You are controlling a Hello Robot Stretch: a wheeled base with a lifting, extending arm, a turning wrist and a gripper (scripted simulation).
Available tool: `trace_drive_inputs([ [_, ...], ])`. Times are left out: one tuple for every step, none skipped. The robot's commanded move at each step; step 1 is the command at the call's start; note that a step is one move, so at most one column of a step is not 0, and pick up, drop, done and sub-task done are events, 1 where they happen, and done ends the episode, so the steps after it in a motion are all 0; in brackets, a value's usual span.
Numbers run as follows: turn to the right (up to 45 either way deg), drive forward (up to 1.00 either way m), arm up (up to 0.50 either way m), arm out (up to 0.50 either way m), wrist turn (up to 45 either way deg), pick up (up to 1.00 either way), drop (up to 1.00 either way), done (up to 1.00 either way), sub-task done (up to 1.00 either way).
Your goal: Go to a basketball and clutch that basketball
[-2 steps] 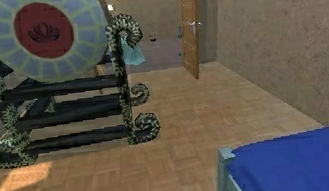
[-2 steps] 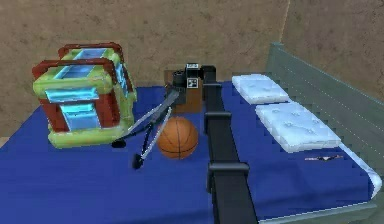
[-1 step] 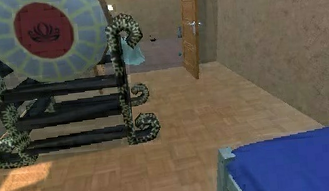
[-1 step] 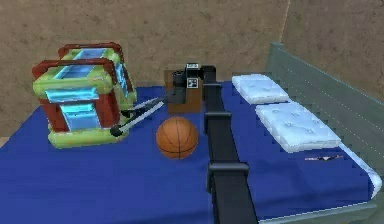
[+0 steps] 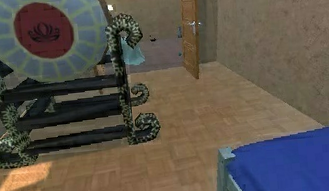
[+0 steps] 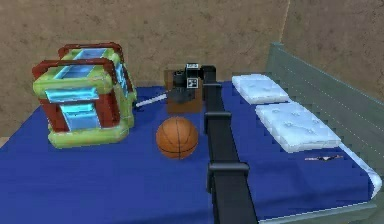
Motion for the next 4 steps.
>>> trace_drive_inputs([
  [0.0,0.00,0.00,0.00,30.0,0.00,0.00,0.00,0.00],
  [0.0,0.00,-0.30,0.00,0.0,0.00,0.00,0.00,0.00],
  [0.0,0.00,0.00,0.00,0.0,1.00,0.00,0.00,0.00],
  [0.0,0.00,0.10,0.00,0.0,0.00,0.00,0.00,0.00],
])
